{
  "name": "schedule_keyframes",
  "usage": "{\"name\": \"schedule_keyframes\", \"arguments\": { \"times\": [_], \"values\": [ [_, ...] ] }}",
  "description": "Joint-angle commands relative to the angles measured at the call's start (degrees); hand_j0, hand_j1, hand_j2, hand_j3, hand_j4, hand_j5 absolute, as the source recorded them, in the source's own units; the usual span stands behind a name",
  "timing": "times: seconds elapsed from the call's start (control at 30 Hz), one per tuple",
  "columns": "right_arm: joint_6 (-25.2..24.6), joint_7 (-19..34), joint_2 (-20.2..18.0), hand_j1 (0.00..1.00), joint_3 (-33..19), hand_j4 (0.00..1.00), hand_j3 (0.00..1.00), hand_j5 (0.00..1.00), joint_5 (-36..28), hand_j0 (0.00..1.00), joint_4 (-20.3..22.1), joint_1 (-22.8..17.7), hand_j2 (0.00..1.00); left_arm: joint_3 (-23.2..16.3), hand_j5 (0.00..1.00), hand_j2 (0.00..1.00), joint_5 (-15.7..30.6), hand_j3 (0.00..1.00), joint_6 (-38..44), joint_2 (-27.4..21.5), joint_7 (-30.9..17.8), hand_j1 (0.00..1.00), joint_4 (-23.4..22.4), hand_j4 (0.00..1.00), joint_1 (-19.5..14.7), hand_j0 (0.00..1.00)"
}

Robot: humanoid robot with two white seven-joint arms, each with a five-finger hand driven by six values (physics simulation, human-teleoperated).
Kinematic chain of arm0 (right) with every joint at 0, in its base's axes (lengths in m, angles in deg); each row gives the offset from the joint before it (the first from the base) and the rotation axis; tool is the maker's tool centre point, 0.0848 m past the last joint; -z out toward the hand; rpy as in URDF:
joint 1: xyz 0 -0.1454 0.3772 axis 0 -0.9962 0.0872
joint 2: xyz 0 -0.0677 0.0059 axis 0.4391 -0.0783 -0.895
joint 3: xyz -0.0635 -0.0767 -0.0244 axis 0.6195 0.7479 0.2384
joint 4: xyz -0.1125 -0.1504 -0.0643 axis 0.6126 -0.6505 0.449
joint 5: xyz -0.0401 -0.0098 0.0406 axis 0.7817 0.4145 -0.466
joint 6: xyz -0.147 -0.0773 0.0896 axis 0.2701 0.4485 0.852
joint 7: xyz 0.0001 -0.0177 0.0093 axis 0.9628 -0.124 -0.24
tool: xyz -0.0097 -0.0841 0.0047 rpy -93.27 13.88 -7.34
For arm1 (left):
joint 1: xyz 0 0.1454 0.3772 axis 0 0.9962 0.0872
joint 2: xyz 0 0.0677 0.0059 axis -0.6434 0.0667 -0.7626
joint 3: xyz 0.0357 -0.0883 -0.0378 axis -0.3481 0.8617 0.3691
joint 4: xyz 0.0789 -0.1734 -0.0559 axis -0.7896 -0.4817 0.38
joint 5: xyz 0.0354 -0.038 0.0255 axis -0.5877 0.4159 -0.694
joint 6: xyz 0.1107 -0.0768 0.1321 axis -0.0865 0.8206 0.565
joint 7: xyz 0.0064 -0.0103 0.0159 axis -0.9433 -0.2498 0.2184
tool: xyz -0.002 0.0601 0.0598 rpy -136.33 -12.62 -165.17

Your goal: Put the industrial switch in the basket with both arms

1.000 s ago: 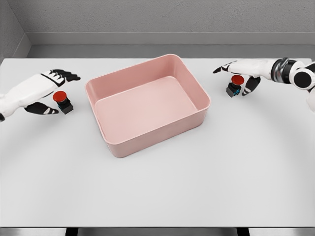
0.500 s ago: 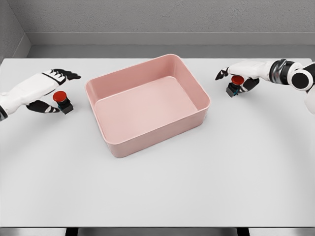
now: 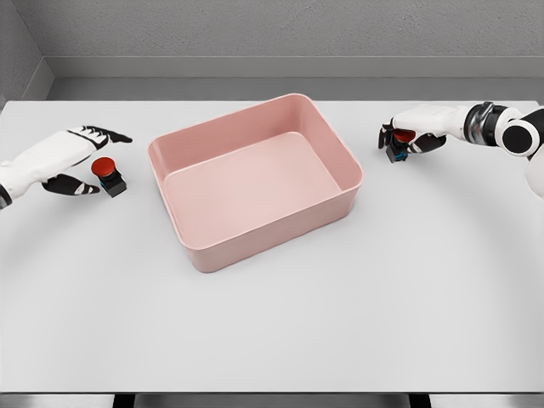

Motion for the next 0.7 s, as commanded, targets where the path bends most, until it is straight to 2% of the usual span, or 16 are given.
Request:
{"name": "schedule_keyframes", "arguments": {
  "times": [0.0, 0.17, 0.23, 0.37, 0.47, 0.57, 0.67],
  "values": [
    [-0.1, 0.0, -0.2, 0.49, -0.1, 0.49, 0.49, 0.49, -0.2, 0.49, 0.1, 0.0, 0.49, -0.1, 0.88, 0.88, 0.4, 0.88, 0.1, 0.1, -0.2, 0.88, -0.6, 0.88, 0.0, 0.88],
    [0.2, 0.0, -0.4, 0.45, -0.3, 0.45, 0.45, 0.45, -0.3, 0.45, 0.4, 0.0, 0.45, -0.3, 0.8, 0.8, 0.4, 0.8, 0.1, 0.1, -0.3, 0.8, -1.3, 0.8, -0.2, 0.8],
    [0.0, 0.2, -1.6, 0.45, -0.5, 0.45, 0.45, 0.45, -0.2, 0.45, 3.6, -0.1, 0.45, -0.3, 0.79, 0.79, 0.4, 0.79, 0.1, 0.7, -0.3, 0.79, -1.3, 0.79, -0.5, 0.79],
    [0.1, 0.2, -2.3, 0.45, -0.5, 0.45, 0.45, 0.45, -0.3, 0.45, 4.5, -0.1, 0.45, -1.3, 0.77, 0.77, 0.4, 0.77, 0.1, 0.8, -0.3, 0.77, -2.1, 0.77, -1.0, 0.77],
    [0.0, 0.3, -4.4, 0.45, -0.6, 0.45, 0.45, 0.45, -0.3, 0.45, 8.5, -0.4, 0.45, -1.5, 0.73, 0.73, 0.5, 0.73, 0.1, 0.8, -0.3, 0.73, -2.1, 0.73, -1.0, 0.73],
    [0.1, 0.3, -5.7, 0.45, -0.6, 0.45, 0.45, 0.45, -0.3, 0.45, 10.4, -0.6, 0.45, -1.5, 0.66, 0.66, 0.5, 0.66, 0.1, 0.8, -0.3, 0.66, -2.1, 0.66, -1.0, 0.66],
    [0.0, 0.4, -7.6, 0.44, -0.7, 0.44, 0.44, 0.44, -0.3, 0.44, 14.9, -0.9, 0.44, -1.6, 0.6, 0.6, 0.8, 0.6, 0.1, 1.0, -1.4, 0.6, -2.1, 0.6, -0.9, 0.6]
  ]
}}
